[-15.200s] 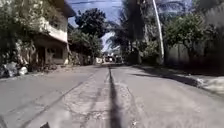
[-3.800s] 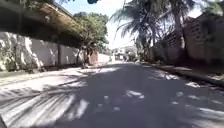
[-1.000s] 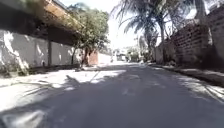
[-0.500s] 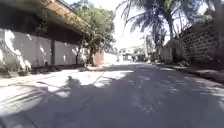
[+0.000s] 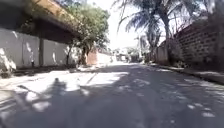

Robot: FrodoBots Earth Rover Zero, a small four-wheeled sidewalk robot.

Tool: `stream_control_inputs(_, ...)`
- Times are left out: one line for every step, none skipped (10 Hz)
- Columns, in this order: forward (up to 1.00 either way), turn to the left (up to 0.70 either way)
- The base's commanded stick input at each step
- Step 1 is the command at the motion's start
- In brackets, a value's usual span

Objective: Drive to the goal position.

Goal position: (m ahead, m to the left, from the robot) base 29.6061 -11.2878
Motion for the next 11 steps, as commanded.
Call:
stream_control_inputs(1.00,0.17)
stream_control_inputs(1.00,0.14)
stream_control_inputs(1.00,-0.23)
stream_control_inputs(1.00,-0.23)
stream_control_inputs(1.00,-0.23)
stream_control_inputs(1.00,-0.23)
stream_control_inputs(1.00,-0.23)
stream_control_inputs(1.00,-0.23)
stream_control_inputs(1.00,-0.23)
stream_control_inputs(1.00,-0.23)
stream_control_inputs(1.00,-0.23)
